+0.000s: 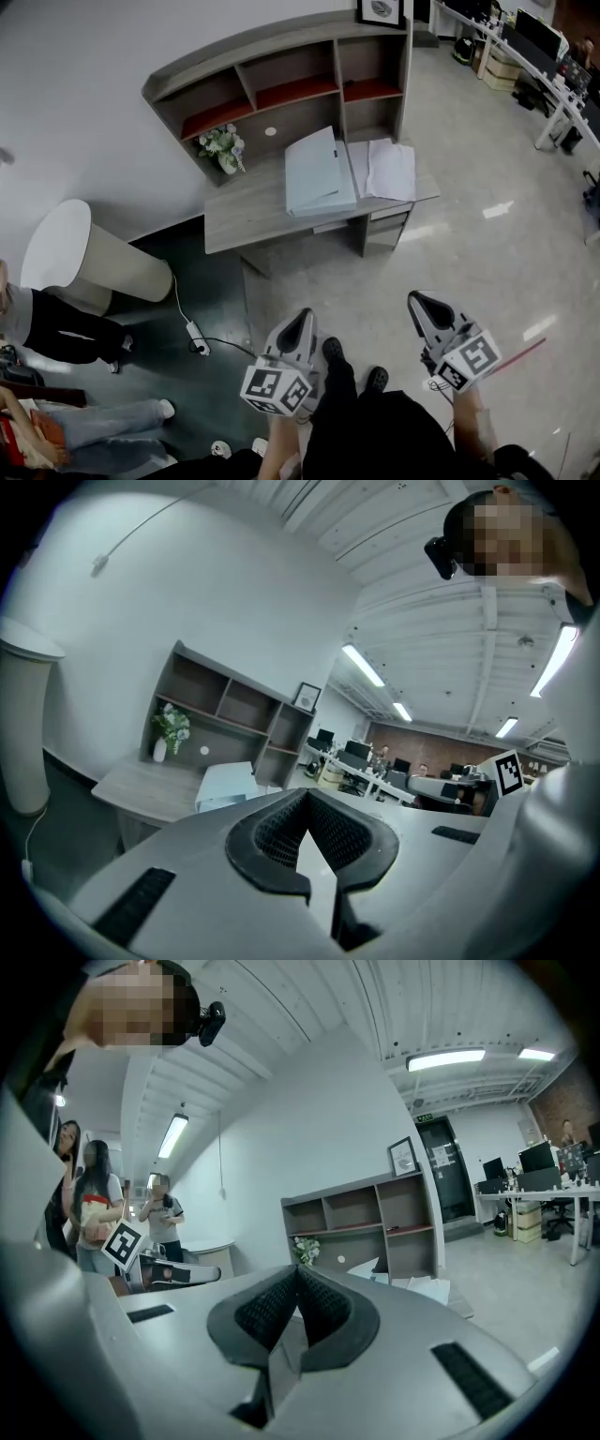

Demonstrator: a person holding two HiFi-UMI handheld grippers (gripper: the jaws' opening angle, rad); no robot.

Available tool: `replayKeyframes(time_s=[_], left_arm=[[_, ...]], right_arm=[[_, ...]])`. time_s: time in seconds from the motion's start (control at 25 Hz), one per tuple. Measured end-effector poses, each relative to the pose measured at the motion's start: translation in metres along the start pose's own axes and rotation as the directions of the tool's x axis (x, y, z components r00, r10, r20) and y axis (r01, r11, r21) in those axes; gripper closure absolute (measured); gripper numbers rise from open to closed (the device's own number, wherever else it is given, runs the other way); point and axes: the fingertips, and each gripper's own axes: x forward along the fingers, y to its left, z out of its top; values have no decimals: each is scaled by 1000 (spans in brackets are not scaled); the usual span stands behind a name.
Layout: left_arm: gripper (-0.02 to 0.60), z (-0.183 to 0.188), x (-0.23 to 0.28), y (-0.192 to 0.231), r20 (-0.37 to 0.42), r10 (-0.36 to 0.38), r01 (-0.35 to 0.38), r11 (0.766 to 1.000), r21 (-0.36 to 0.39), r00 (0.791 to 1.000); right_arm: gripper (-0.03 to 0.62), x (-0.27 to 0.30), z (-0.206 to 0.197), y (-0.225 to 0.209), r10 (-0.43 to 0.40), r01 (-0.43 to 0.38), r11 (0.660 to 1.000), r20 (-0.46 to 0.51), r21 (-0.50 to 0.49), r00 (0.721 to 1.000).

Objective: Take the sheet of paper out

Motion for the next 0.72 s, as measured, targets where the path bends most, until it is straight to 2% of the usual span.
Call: replayKeyframes(time_s=[0.24,0.56,0.72], left_arm=[[569,29,36,42,9,-37,37,999,6,999],[569,46,69,90,-15,-92,92,995,33,996],[569,49,81,105,-33,-117,119,992,41,993]], right_arm=[[582,56,22,-12,-36,37,999,15,-21,999],[582,115,18,-13,-98,99,995,12,-33,995],[582,128,18,-16,-132,132,991,15,-6,991]])
